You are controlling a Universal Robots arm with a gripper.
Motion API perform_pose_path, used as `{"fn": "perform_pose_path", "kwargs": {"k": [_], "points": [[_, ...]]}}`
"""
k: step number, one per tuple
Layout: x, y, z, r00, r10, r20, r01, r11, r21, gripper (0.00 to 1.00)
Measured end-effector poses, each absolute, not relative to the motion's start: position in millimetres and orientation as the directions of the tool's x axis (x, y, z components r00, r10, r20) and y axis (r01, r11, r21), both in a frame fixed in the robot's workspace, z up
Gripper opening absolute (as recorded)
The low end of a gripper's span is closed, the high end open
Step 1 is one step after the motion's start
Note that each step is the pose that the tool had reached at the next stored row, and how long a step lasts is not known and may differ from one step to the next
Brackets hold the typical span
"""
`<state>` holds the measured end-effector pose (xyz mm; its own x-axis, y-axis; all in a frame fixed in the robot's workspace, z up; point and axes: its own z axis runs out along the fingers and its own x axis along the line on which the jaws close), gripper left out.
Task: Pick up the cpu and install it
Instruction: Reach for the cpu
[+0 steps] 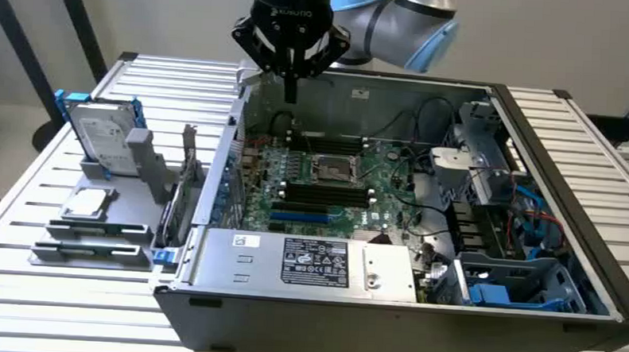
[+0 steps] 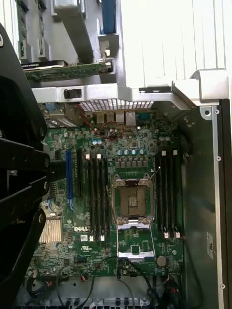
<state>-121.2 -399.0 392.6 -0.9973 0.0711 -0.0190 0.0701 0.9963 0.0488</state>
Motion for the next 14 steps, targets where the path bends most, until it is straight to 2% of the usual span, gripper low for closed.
{"fn": "perform_pose_path", "kwargs": {"k": [14], "points": [[-124.3, -399.0, 392.7, -0.997, 0.071, -0.019, 0.07, 0.996, 0.049, 0.11]]}}
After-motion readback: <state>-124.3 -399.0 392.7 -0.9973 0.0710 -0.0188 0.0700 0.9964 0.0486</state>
